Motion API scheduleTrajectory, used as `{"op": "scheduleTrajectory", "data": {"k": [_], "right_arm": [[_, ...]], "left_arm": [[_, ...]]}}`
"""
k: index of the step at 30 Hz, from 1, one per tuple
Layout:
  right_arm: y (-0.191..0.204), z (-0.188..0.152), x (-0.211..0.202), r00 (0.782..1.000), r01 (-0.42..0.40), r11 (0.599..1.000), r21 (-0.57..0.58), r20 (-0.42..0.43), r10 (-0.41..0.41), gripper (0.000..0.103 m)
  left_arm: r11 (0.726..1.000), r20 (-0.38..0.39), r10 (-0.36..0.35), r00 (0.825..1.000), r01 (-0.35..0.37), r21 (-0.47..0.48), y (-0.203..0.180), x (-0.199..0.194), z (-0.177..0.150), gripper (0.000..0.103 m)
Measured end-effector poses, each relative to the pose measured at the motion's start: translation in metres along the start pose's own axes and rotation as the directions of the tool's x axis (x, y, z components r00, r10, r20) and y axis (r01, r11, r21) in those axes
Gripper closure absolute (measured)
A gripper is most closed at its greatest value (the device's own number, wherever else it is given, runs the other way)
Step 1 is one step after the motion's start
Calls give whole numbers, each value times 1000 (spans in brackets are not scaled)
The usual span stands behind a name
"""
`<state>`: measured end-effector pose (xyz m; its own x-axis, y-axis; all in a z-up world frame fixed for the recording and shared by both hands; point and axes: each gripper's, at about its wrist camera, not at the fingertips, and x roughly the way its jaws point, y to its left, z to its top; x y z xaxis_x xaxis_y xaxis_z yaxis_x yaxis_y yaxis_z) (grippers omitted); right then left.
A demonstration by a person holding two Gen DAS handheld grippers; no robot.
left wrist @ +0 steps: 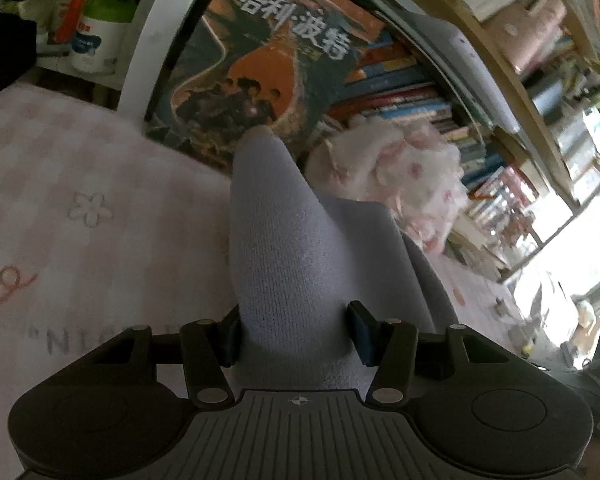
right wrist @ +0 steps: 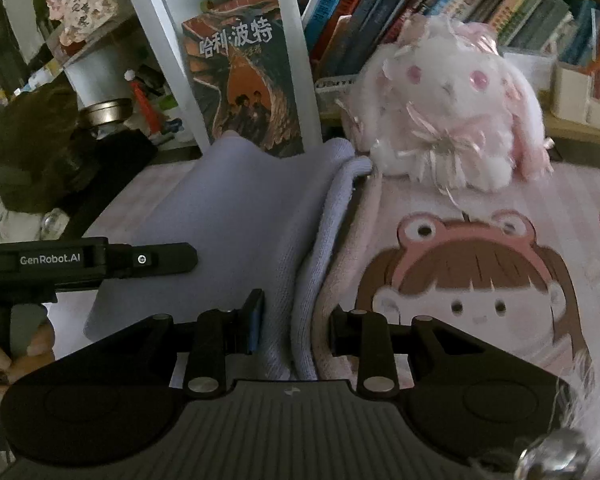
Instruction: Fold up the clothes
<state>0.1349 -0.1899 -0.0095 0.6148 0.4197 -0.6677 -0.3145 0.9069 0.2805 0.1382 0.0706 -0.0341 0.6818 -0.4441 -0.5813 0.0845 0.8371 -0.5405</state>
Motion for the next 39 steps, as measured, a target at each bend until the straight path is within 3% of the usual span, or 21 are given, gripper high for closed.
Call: {"op": "scheduleTrajectory", "data": {"k": [13,19,22,24,26,31,33,39], "right_arm": [[-12,25,50,1000,-16,1000,1,-9,16,75],[-22,19,59,1000,-19,997,68,-11,20,71],[-28,16,61,1000,-21,994,105,-10,22,66],[-28,16,59,1000,-6,994,109,-4,6,55],[-26,17,55,1000,16,995,94,0,-16,51],[-27,14,34,996,58,995,80,62,-63,28],[-29,10,26,993,77,993,91,78,-84,24],[-26,-9,12,986,136,987,79,90,-143,17]], "left_arm": [[998,16,55,998,-55,-20,19,32,18,51],[997,11,73,997,-73,-30,25,39,13,47],[995,9,103,995,-103,-12,24,41,12,41],[993,17,121,993,-121,12,21,40,12,41],[987,35,148,988,-149,51,16,35,12,40],[962,112,221,969,-235,139,1,15,3,30],[956,128,239,963,-256,142,-2,9,-2,23],[936,151,299,942,-321,146,-11,-6,-18,22]]}}
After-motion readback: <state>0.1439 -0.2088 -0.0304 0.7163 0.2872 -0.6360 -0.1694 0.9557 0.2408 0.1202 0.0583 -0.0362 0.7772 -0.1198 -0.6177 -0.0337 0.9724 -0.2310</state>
